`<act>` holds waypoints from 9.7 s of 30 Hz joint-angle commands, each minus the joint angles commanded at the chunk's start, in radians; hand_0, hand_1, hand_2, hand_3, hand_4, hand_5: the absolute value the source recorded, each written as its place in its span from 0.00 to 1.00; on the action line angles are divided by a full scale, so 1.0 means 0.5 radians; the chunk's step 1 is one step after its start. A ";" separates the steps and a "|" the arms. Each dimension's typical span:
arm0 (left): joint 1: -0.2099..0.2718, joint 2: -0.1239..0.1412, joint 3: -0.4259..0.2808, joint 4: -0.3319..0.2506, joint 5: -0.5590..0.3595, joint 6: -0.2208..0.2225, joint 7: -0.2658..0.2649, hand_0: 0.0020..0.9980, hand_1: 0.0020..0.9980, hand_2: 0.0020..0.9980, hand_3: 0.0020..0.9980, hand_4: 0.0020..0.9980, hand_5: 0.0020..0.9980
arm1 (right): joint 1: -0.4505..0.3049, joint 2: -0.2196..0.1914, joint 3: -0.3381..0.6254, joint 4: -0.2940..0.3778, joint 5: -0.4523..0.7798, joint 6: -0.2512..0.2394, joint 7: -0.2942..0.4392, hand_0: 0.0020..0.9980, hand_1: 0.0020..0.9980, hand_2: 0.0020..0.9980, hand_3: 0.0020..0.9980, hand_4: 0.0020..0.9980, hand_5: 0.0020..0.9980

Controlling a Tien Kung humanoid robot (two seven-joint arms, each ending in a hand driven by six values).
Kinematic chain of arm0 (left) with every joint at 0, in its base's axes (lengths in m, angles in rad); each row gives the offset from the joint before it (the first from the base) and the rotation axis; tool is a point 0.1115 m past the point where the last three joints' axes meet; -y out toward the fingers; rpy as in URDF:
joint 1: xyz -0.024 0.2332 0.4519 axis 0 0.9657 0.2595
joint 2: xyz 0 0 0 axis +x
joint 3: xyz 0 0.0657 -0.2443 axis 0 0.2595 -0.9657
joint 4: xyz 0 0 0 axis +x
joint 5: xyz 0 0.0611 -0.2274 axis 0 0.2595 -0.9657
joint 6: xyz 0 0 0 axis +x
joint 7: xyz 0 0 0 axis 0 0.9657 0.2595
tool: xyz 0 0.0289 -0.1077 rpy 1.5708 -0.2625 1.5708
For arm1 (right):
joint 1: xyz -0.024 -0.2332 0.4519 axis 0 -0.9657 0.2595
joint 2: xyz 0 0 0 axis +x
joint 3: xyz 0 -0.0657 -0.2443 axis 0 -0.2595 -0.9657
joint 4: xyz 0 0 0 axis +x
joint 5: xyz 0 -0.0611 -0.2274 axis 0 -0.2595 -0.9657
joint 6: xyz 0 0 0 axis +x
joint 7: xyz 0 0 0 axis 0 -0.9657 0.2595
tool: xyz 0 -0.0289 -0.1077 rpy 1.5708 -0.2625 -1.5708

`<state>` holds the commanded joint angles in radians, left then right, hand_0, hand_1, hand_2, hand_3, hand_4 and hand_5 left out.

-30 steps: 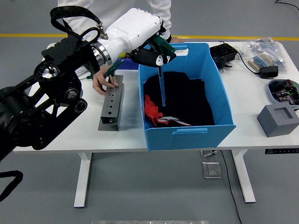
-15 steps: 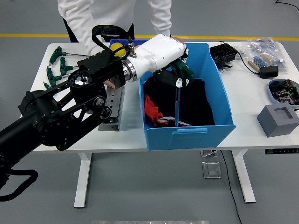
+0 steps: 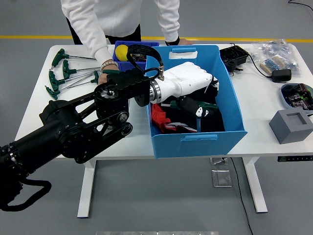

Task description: Lift tool from toolbox,place it in box,lift tool from toolbox,place it in box

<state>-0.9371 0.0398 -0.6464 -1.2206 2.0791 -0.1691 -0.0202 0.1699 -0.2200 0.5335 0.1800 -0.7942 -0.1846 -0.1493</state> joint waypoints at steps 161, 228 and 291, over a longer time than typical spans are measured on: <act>0.745 0.201 -0.657 0.504 -4.032 0.685 0.422 0.41 0.59 0.74 0.96 0.85 0.91 | 0.003 0.014 -0.034 0.000 -0.024 0.009 -0.011 0.62 0.62 0.68 0.53 0.78 0.57; 0.573 0.136 -0.623 0.676 -4.247 0.563 0.302 0.62 0.71 0.89 0.86 0.90 0.98 | 0.009 0.010 -0.045 0.009 -0.061 0.023 -0.019 0.62 0.62 0.68 0.53 0.78 0.57; -0.237 -0.080 0.386 0.925 -3.207 0.225 0.481 0.59 0.71 0.79 0.79 0.88 0.95 | 0.080 -0.023 -0.024 0.021 -0.146 0.037 -0.036 0.63 0.62 0.68 0.53 0.78 0.57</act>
<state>-1.0558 0.0000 -0.4536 -0.7581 0.4758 -0.0567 0.2201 0.2097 -0.2312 0.5212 0.1907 -0.8670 -0.1661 -0.1673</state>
